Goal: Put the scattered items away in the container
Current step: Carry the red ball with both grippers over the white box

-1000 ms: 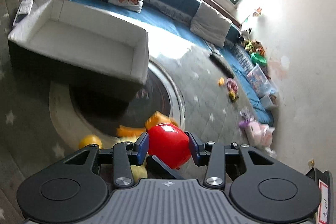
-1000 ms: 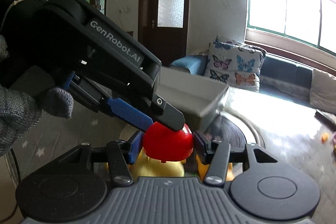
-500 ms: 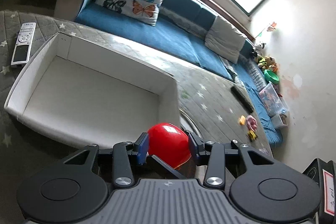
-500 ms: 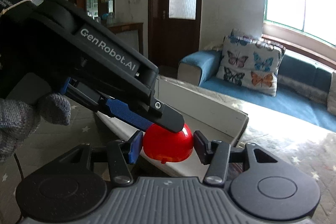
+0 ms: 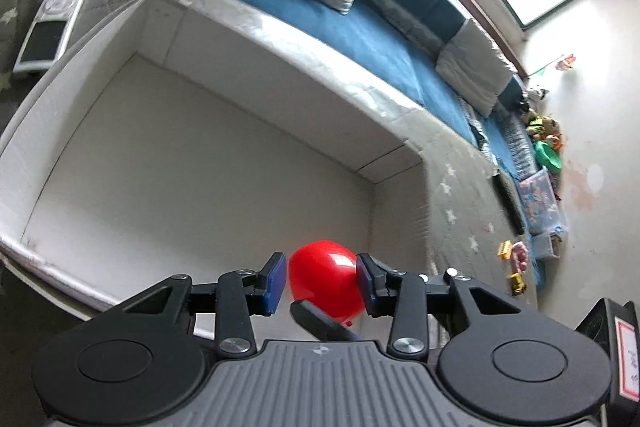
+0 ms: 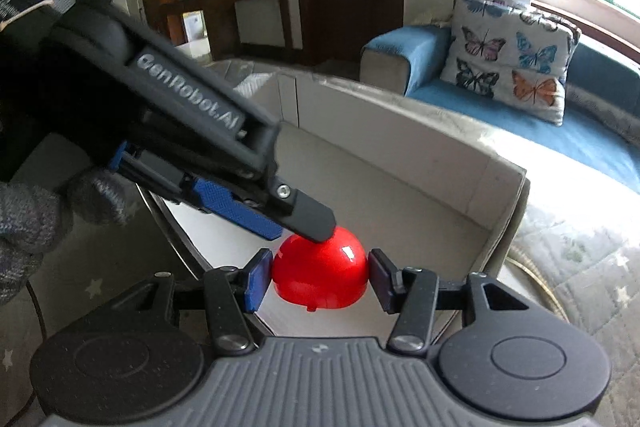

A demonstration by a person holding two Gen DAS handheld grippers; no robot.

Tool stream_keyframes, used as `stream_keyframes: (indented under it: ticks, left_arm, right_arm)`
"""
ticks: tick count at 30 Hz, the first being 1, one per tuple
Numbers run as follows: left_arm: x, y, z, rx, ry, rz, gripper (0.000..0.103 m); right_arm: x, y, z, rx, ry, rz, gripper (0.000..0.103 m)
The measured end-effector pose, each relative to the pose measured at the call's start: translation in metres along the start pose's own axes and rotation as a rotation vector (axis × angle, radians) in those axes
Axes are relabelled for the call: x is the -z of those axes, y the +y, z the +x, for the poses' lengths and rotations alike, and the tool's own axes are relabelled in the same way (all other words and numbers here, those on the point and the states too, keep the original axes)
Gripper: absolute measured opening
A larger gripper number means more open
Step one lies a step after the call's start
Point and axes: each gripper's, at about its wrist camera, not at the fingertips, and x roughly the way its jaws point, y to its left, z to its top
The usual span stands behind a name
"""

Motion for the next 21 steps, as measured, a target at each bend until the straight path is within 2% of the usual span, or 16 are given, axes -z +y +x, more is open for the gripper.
stream_keyframes:
  ticks: [3,12,21]
  left_arm:
    - [0.006,0.0,-0.003,-0.025,-0.006,0.002,0.038]
    - [0.029,-0.013,-0.009,-0.091,0.004,-0.009,0.038]
    - [0.05,-0.018,-0.017,-0.114,0.014,-0.038,0.037]
  right_arm:
    - [0.003,0.0,0.002,-0.003,0.019,-0.01,0.053]
    - [0.009,-0.003,-0.001,-0.061,0.064,-0.025,0.053]
    - [0.012,0.004,-0.006,-0.097,0.112,-0.047,0.053]
